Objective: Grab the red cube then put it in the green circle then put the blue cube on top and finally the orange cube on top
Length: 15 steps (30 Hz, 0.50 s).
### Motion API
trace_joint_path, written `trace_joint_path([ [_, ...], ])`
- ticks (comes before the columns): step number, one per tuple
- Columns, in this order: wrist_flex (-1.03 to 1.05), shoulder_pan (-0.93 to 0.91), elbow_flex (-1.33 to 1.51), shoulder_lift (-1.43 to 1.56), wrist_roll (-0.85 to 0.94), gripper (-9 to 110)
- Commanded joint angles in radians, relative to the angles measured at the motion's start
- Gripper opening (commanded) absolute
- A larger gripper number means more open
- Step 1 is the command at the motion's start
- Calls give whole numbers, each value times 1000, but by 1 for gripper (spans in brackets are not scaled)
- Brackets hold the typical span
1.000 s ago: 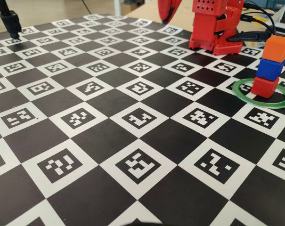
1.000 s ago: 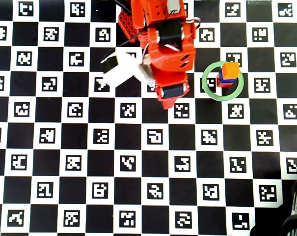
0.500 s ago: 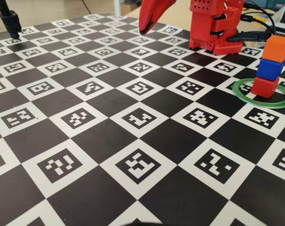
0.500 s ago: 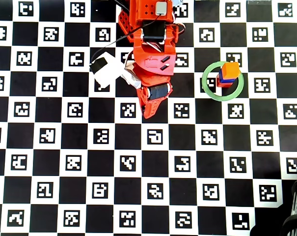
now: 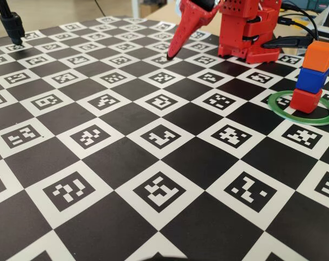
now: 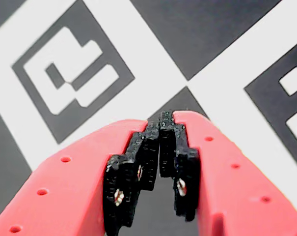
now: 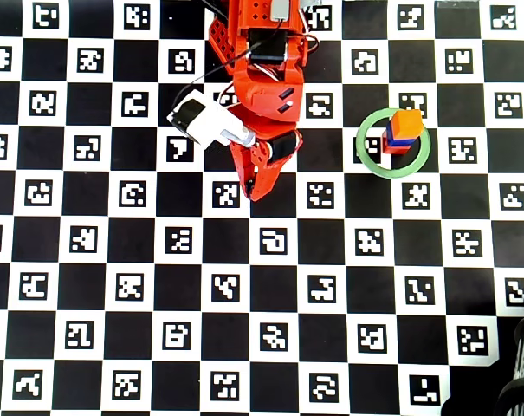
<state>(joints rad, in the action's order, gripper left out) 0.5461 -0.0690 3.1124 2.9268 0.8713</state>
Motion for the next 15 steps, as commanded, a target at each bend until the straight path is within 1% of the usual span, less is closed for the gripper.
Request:
trace_joint_path([
  [1, -41, -9, 20, 57, 126, -6],
  [4, -37, -8, 64, 87, 267, -6],
  [8, 37, 11, 66, 101, 397, -6],
  [10, 97, 25, 66, 123, 476, -6],
  [12, 158, 31, 67, 144, 502, -6],
  [14, 262, 38, 67, 169, 600, -6],
  [15, 296, 38, 67, 181, 595, -6],
])
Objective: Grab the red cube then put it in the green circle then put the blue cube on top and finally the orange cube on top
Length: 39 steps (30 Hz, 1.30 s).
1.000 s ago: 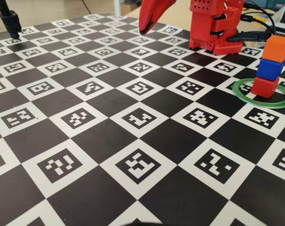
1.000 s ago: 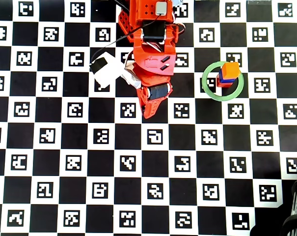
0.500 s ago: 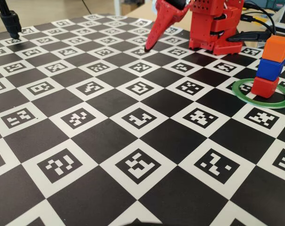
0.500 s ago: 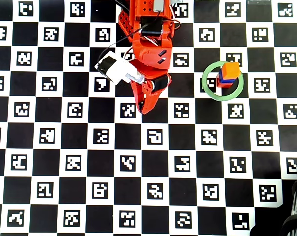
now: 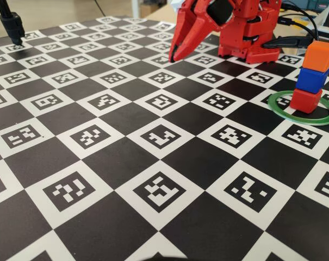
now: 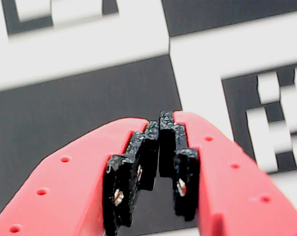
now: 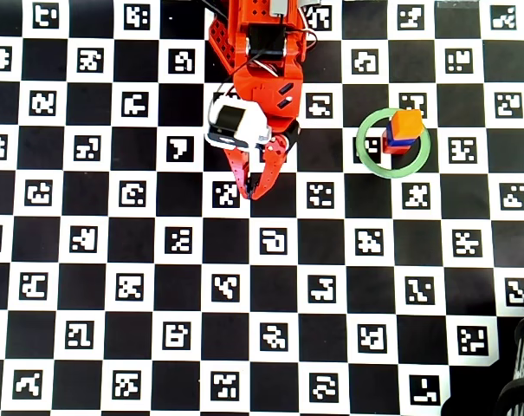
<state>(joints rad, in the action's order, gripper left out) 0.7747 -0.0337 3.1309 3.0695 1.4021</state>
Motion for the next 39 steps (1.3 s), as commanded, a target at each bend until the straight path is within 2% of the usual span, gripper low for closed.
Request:
trace_joint_path([
  [1, 98, 3, 49, 54, 63, -6],
  [16, 430, 0, 49, 227, 123, -6],
  [26, 492, 6, 49, 259, 118, -6],
  [32, 574, 9, 49, 287, 219, -6],
  [39, 588, 11, 49, 288, 141, -6],
])
